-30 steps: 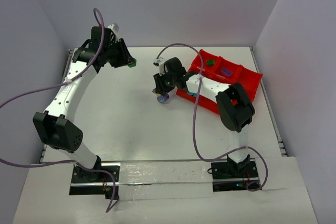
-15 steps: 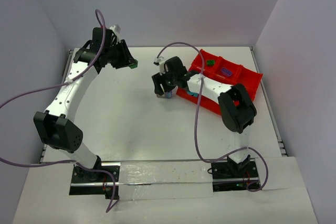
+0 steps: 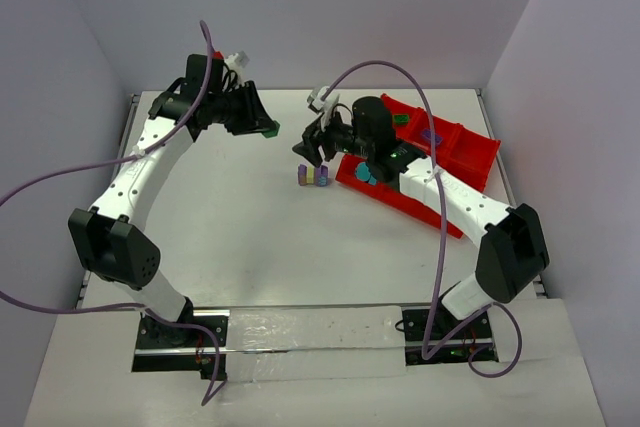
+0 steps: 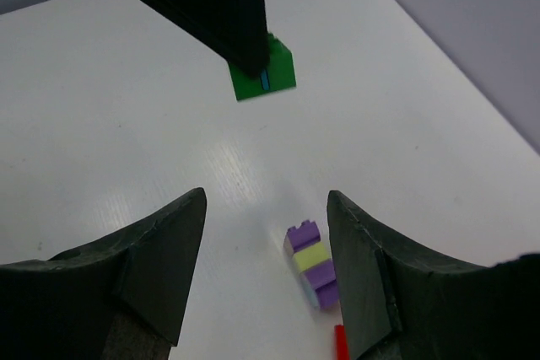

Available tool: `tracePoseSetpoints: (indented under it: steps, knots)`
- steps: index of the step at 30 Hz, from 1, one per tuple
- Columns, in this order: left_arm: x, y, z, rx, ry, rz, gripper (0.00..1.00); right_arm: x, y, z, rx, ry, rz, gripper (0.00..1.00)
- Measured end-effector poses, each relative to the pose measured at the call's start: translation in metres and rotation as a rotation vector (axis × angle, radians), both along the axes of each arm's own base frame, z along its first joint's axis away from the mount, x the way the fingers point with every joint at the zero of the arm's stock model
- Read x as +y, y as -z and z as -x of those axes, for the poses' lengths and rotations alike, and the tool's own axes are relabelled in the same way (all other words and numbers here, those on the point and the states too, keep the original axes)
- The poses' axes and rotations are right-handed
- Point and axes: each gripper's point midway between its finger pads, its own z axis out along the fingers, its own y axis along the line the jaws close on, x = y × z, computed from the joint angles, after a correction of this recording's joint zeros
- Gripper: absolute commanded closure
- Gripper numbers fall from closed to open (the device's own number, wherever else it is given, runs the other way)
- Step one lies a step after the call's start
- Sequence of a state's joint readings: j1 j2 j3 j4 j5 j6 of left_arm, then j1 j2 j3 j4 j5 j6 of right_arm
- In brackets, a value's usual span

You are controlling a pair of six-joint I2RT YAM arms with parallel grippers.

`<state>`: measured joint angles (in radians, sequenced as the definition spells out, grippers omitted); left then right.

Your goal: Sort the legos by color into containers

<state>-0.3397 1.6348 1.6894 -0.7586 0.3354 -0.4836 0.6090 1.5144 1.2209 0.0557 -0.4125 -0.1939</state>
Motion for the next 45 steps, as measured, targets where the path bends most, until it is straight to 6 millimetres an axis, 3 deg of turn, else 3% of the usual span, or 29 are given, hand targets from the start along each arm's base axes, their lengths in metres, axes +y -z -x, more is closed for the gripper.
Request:
tracePoseSetpoints:
  steps: [11,27,33,40,41,43,45]
  knots:
    - [-0.017,-0.007,0.015,0.012,0.126,0.072,1.00,0.014,-0.010,0.013,-0.066,-0.125,0.000,0.31]
    - [-0.028,-0.012,0.024,0.017,0.201,0.128,1.00,0.035,-0.022,0.005,-0.083,-0.162,-0.020,0.38]
    - [-0.029,-0.012,0.025,0.019,0.212,0.137,1.00,0.039,-0.013,0.001,-0.055,-0.160,-0.014,0.51]
    - [-0.029,-0.011,0.026,0.018,0.217,0.134,1.00,0.039,-0.011,-0.005,-0.041,-0.133,-0.016,0.89]
    - [-0.029,-0.011,0.026,0.017,0.217,0.134,1.00,0.039,-0.011,-0.005,-0.041,-0.132,-0.017,1.00]
    - [-0.029,-0.011,0.025,0.016,0.216,0.133,0.99,0.039,-0.011,-0.005,-0.037,-0.125,-0.019,1.00]
    - [-0.029,-0.010,0.025,0.014,0.217,0.131,0.81,0.038,-0.011,-0.006,-0.033,-0.120,-0.019,1.00]
